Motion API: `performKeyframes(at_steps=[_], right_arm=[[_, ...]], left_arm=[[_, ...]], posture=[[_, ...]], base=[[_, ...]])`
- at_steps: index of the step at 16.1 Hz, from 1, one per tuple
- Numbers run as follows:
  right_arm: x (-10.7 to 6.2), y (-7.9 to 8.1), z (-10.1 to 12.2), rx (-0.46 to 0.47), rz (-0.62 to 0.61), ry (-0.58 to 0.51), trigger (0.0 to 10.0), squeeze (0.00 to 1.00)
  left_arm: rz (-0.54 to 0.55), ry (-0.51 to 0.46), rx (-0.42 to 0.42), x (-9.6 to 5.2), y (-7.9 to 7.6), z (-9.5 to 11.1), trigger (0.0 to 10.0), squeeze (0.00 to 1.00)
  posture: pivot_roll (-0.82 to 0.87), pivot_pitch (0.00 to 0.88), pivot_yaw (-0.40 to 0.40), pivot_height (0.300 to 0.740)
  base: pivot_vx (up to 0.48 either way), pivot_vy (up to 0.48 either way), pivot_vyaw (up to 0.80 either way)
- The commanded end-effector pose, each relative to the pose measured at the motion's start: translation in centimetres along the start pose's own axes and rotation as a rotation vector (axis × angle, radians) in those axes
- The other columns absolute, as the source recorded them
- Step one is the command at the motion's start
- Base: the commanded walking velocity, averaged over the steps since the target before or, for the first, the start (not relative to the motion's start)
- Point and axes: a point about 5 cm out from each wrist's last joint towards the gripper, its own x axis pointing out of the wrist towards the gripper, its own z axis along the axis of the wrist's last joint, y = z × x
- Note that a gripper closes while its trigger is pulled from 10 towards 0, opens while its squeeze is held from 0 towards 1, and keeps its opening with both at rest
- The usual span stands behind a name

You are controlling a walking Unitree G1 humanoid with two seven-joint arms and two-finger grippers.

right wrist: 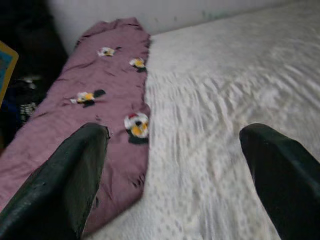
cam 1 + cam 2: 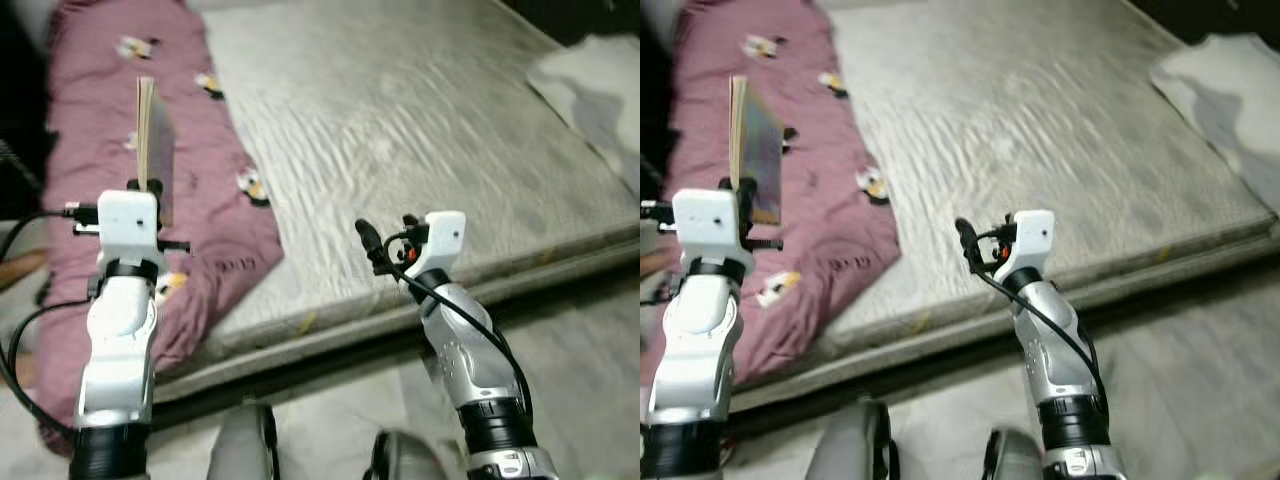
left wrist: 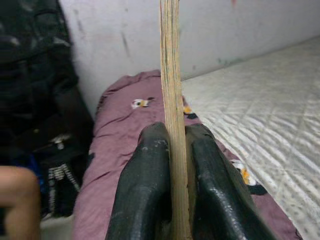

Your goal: Clean up the room

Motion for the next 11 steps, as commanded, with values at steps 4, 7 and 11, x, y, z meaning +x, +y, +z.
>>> performKeyframes(at_steps=[4,7,11], right_arm=[[-0.2,-0.6,-0.2,-0.019,-0.024,0.009,10.0,0.00],[0.0,-0.9,0.0,-0.033,-0.038,0.010,10.0,0.00],[0.1,-1.0,-0.1,-0.042,-0.049,0.017,10.0,0.00]], left_arm=[[-0.004,-0.014,-0.033,-0.5,-0.8,0.5,10.0,0.00],[-0.035,-0.018,-0.076,-0.2,-1.8,0.7,10.0,0.00],[-0.045,-0.001,-0.131,-0.3,-2.1,0.5,10.0,0.00]], posture=[[-0.02,0.024,0.000,0.740],[-0.02,0.032,-0.009,0.740],[-0.03,0.035,-0.010,0.740]], base=[[0.000,0.000,0.00],[0.000,0.000,0.00],[0.000,0.000,0.00]])
